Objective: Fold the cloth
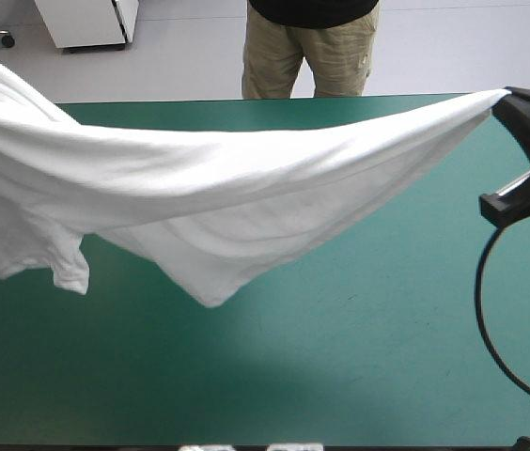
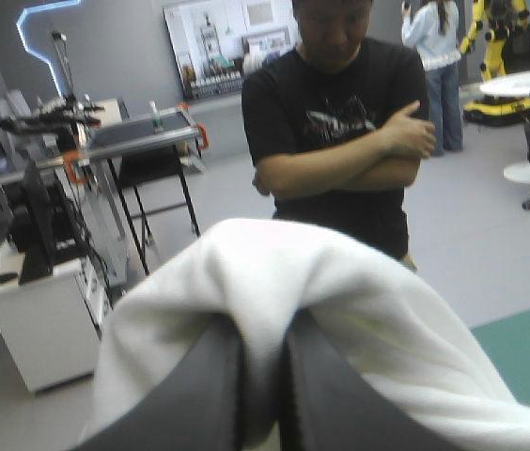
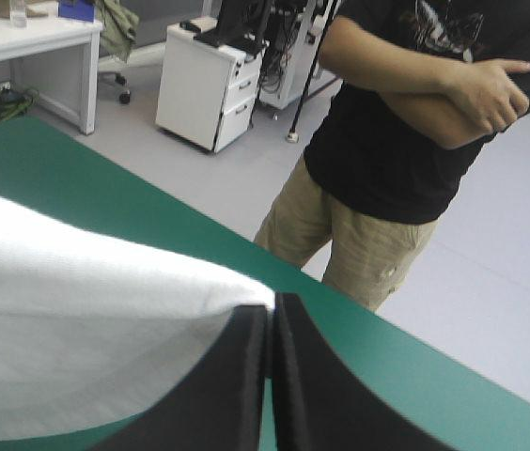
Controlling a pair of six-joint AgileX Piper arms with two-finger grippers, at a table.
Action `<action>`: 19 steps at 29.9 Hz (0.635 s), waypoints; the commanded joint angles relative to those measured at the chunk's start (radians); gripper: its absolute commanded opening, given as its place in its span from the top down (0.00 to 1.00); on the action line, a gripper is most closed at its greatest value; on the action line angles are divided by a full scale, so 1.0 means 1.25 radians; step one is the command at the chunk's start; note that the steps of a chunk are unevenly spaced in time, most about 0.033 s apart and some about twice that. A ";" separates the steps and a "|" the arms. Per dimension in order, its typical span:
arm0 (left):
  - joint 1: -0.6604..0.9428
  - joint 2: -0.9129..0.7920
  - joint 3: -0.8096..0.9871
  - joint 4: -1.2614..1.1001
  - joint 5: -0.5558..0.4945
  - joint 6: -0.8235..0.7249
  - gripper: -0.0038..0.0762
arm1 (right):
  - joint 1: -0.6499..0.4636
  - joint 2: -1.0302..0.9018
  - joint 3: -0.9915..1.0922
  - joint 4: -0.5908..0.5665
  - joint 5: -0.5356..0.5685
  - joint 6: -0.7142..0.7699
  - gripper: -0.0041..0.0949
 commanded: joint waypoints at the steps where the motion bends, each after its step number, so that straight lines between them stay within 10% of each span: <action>1: -0.001 0.028 0.105 -0.002 0.026 -0.001 0.96 | 0.000 0.031 0.059 -0.039 -0.060 0.035 0.96; 12: -0.001 0.199 0.579 -0.069 -0.225 0.020 0.96 | -0.038 0.140 0.417 -0.046 -0.292 0.157 0.96; 19: -0.001 0.437 0.588 -0.153 -0.388 0.084 0.96 | -0.183 0.306 0.479 0.026 -0.483 0.113 0.98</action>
